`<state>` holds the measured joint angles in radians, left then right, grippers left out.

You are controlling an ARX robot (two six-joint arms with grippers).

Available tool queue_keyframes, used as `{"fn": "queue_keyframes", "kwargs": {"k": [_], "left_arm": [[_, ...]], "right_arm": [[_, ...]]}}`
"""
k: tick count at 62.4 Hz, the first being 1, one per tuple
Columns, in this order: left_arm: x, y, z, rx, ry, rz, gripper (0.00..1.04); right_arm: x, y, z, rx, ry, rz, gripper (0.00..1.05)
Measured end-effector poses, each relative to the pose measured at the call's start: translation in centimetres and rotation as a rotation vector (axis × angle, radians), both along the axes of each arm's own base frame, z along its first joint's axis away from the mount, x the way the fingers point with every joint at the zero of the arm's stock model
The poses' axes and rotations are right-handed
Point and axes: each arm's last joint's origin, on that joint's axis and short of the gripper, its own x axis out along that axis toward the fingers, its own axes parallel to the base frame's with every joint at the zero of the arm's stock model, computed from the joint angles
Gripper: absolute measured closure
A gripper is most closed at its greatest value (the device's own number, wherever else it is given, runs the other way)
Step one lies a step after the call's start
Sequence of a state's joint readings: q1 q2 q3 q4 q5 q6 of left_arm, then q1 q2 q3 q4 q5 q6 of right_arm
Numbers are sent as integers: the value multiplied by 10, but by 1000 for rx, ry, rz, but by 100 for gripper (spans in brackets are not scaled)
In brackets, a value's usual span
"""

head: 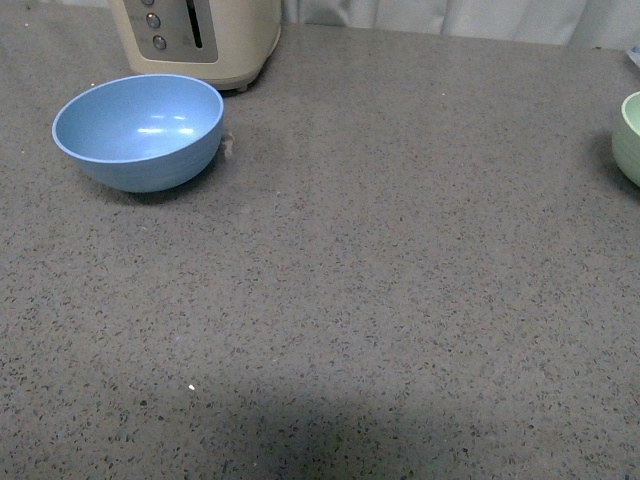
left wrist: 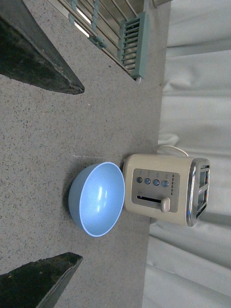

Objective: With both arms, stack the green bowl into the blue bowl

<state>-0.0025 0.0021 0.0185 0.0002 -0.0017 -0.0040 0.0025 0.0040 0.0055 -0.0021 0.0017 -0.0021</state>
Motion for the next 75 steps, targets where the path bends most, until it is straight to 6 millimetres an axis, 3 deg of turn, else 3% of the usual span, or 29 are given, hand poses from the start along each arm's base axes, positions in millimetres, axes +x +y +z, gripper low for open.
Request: {"fn": "queue_keyframes", "kwargs": {"k": [75], "left_arm": [[0,0,0,0,0,0,6]], "right_arm": [[0,0,0,0,0,0,9]]}}
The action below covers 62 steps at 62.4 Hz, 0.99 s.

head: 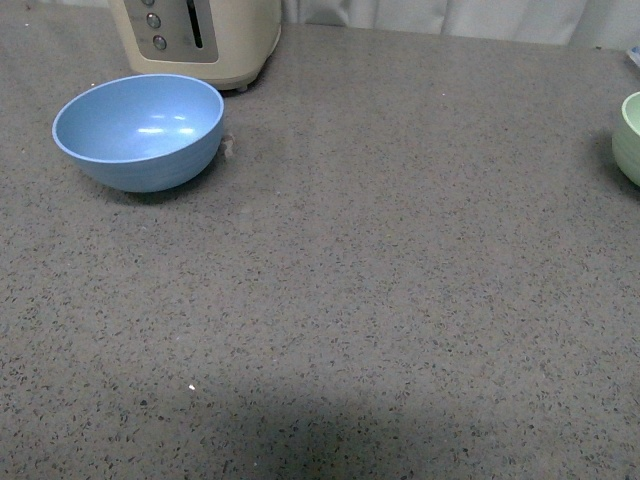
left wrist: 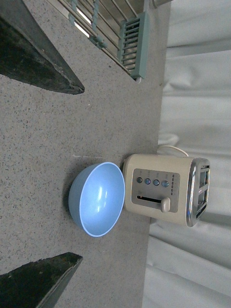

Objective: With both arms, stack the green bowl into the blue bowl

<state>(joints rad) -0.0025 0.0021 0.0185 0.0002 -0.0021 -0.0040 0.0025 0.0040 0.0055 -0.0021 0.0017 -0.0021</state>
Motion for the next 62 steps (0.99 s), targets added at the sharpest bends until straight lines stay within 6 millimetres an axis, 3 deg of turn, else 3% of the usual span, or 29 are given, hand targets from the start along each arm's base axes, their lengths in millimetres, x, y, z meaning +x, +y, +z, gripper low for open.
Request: {"fn": "queue_keyframes", "kwargs": {"k": [62], "left_arm": [[0,0,0,0,0,0,6]], "right_arm": [[0,0,0,0,0,0,9]]}}
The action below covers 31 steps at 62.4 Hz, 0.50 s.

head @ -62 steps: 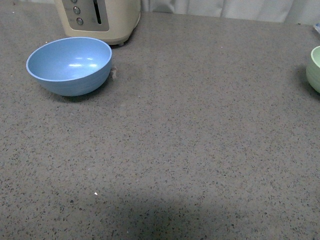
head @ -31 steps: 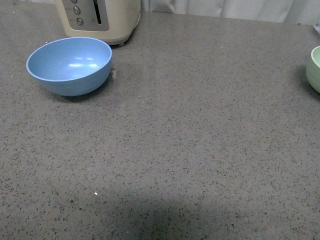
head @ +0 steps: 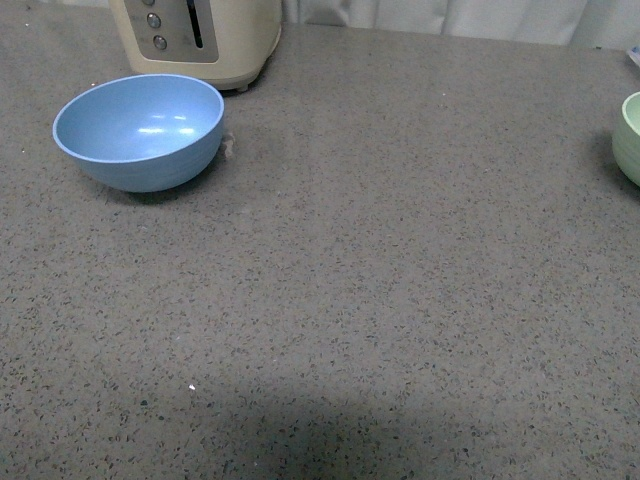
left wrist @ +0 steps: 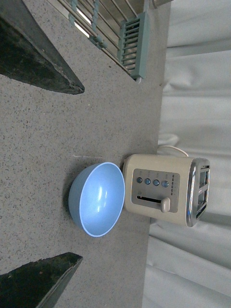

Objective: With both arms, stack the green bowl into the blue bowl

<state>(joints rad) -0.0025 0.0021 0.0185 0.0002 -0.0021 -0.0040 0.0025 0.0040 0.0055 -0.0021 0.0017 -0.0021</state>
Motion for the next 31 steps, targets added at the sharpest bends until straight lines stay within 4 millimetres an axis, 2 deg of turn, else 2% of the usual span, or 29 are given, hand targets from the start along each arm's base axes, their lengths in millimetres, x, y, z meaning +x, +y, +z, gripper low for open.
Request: {"fn": "queue_keyframes", "kwargs": {"k": [31], "left_arm": [[0,0,0,0,0,0,6]], "right_arm": [[0,0,0,0,0,0,9]]}}
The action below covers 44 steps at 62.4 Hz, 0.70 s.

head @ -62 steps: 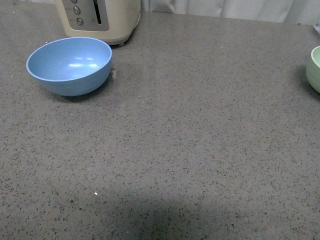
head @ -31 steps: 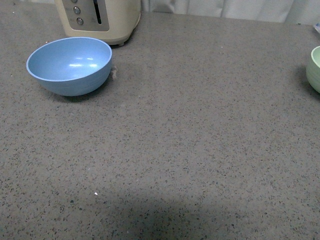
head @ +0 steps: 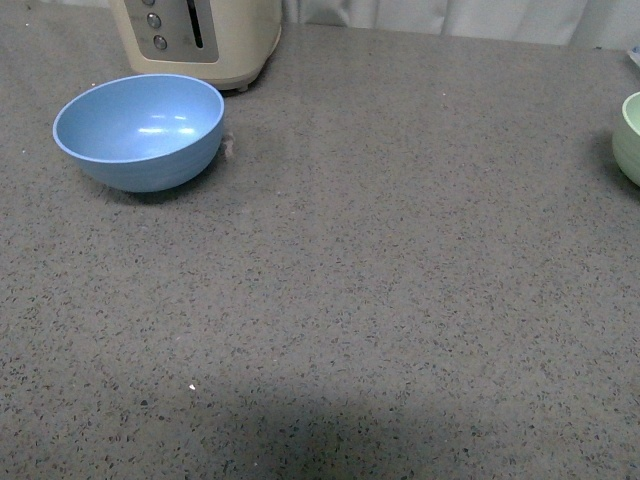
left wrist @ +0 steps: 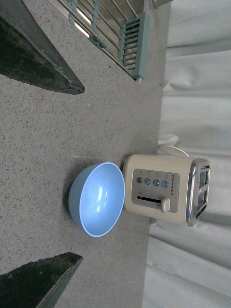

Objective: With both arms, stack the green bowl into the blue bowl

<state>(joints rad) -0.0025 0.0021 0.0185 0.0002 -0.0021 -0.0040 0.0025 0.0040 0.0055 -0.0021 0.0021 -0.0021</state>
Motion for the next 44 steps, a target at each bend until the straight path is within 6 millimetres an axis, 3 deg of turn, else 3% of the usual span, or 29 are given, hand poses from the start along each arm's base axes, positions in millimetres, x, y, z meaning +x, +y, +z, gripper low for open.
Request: {"fn": "queue_keyframes", "kwargs": {"k": [41,44], "left_arm": [[0,0,0,0,0,0,6],[0,0,-1,-29,36,58,6]], "right_arm": [[0,0,0,0,0,0,9],[0,0,0,0,0,0,9]]}}
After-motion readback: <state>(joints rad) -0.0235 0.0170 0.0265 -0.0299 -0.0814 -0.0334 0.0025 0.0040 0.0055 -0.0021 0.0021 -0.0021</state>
